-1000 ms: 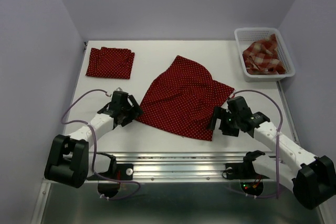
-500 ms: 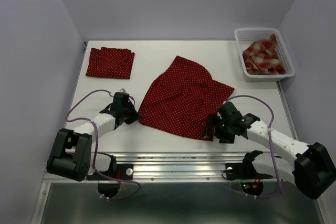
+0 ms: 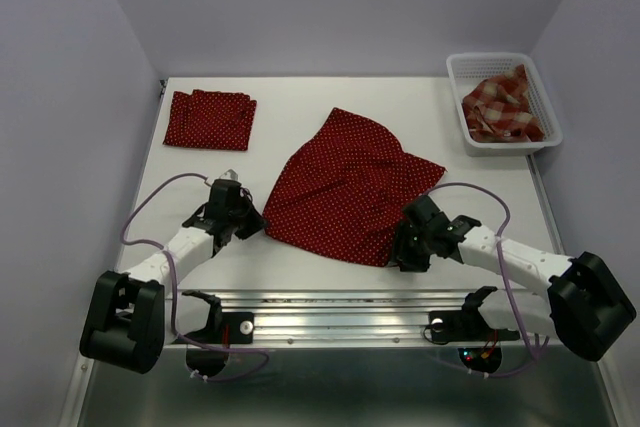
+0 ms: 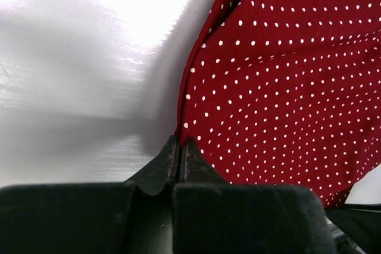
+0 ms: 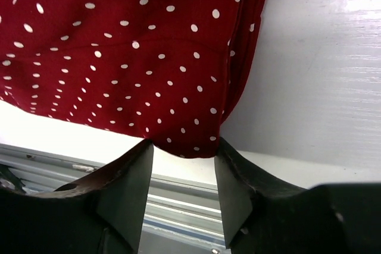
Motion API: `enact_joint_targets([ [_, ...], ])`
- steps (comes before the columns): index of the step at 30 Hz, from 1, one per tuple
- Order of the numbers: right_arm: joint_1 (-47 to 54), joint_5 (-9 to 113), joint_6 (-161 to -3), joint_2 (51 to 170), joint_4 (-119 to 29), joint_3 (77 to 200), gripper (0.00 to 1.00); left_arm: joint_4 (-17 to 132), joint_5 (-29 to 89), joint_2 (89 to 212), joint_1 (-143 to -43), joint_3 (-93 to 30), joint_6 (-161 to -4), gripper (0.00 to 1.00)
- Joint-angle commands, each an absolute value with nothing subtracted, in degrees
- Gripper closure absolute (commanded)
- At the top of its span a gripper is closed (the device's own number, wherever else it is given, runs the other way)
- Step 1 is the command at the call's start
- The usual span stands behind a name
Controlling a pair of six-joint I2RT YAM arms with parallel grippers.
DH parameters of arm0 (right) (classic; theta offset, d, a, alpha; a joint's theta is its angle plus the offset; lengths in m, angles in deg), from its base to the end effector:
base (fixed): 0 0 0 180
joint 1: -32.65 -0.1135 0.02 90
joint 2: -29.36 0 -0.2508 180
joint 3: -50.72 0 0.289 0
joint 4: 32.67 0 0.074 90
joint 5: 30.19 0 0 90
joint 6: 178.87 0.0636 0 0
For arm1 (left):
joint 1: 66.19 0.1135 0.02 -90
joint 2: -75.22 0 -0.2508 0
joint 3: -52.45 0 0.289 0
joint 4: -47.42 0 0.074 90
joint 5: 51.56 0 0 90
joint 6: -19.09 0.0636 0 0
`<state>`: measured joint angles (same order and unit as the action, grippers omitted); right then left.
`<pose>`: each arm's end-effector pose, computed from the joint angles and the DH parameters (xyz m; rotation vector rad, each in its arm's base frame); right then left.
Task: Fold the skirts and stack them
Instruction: Flatten the skirt out
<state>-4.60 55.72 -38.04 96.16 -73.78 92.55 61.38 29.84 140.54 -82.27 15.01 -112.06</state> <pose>0.1874 0.1482 0.0964 0.3155 2.8319 0.4927 0.2594 -0.0847 0.1149 -0.4399 2.3482 -0.6687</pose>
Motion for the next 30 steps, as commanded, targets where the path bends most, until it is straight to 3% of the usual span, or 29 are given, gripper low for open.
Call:
enact_joint_targets([
  [1, -5.2, 63.8, -35.1, 98.1, -73.1, 90.0, 0.50, 61.6, 29.0, 138.2, -82.6, 16.6, -112.0, 1.00],
  [4, -5.2, 67.3, -32.0, 98.2, -74.8, 90.0, 0.39, 61.7, 28.9, 137.6, -82.6, 16.9, -112.0, 1.00],
  [9, -5.2, 69.0, -30.7, 97.4, -73.9, 89.0, 0.39, 61.9, 28.8, 136.6, -82.6, 17.2, -111.8, 1.00],
  [12, -5.2, 69.7, -30.9, 98.2, -73.8, 89.3, 0.50, 62.0, 28.8, 136.4, -82.6, 17.2, -111.9, 1.00],
  [14, -5.2, 70.2, -30.9, 98.4, -74.0, 89.4, 0.63, 62.0, 28.8, 136.2, -82.6, 17.1, -112.0, 1.00],
  [15, -5.2, 70.5, -31.1, 98.1, -74.1, 89.4, 0.75, 62.1, 28.8, 136.1, -82.6, 17.1, -111.9, 1.00],
  [20, -5.2, 71.0, -35.4, 91.1, -79.0, 93.5, 0.99, 62.6, 27.3, 134.6, -82.6, 15.2, -112.4, 1.00],
  [24, -5.2, 71.7, -41.7, 84.9, -84.0, 106.2, 0.99, 63.4, 23.1, 129.8, -82.6, 10.8, -112.2, 1.00],
  [30, -5.2, 78.4, -50.5, 83.5, -91.2, 125.1, 0.99, 65.0, 24.5, 123.2, -82.6, -6.1, -112.5, 1.00],
])
